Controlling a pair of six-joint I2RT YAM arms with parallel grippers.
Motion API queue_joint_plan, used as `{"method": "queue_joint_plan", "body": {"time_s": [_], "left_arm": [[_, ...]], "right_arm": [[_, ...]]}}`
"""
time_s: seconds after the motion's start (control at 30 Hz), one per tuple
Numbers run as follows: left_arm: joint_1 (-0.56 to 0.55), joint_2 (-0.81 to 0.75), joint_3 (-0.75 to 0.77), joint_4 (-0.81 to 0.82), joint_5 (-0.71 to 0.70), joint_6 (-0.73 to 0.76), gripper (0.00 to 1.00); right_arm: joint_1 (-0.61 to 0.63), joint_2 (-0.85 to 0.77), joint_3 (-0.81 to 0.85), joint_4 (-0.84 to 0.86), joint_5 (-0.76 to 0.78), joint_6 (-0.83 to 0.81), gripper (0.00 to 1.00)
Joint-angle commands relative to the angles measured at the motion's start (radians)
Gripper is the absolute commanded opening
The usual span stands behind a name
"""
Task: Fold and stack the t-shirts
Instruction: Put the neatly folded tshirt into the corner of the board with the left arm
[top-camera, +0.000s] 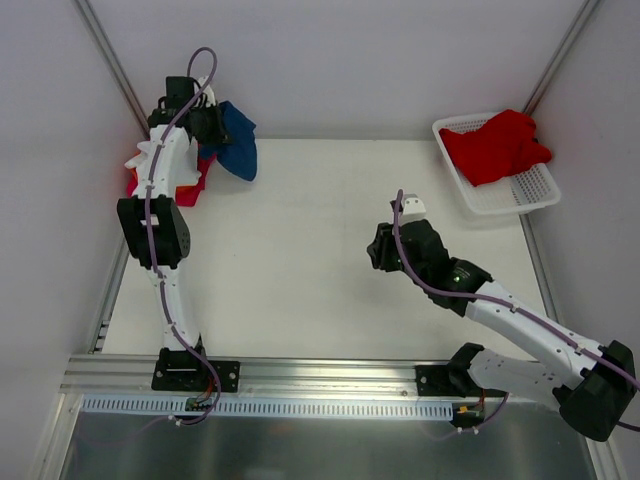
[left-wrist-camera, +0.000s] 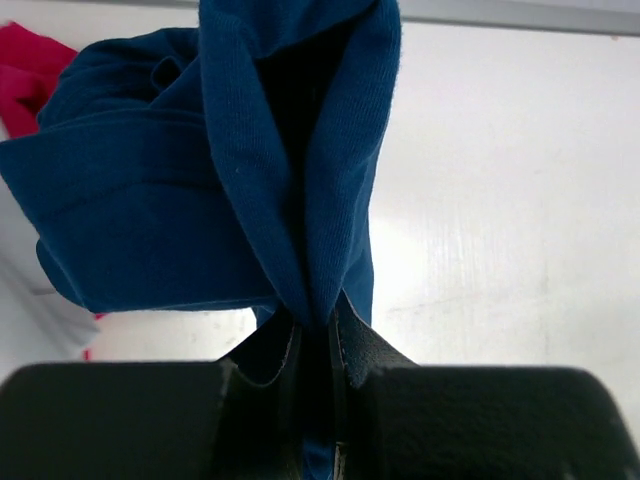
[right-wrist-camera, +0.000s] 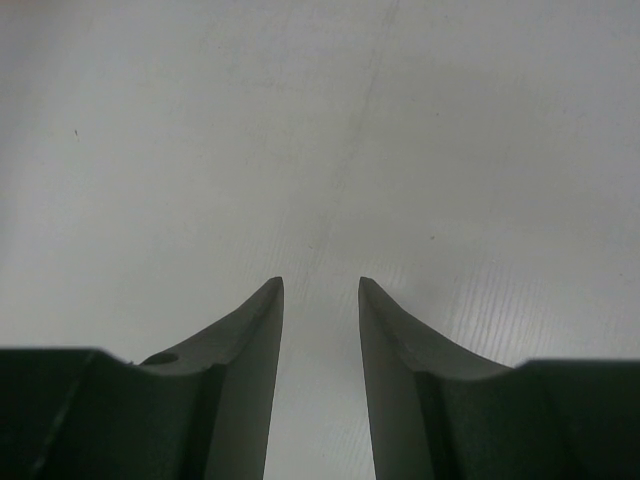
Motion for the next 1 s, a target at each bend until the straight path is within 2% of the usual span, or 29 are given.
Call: {"method": "queue_joint_plan", "body": {"time_s": [0.0,0.2,0.67,0.8,0.97], "left_arm": [[0.025,0.001,0.108,0.008,-0.001,0.062,0.00],[0.059,0.017,0.185,-0.010,-0.010,0.091,0.00],[0.179,0.010,0.234,-0.005,-0.003,0.111,0.00],[0.194,-0.006,0.227,-0.004,-0.056,0.118,0.00],[0.240,-0.025,0.199,0.005,-0.059,0.108,0.00]], "right_arm": [[-0.005,-0.026,-0.015,0.052,-0.032,-0.002,0.39],[-0.005,-0.014,-0.024,0.069,-0.045,0.009,0.39],[-0.005,-0.016,-0.039,0.078,-0.076,0.012,0.38],[-0.005,-0.011,-0.041,0.078,-0.085,0.016,0.37],[-0.005,0.001,-0.035,0.080,-0.108,0.016,0.37]]}}
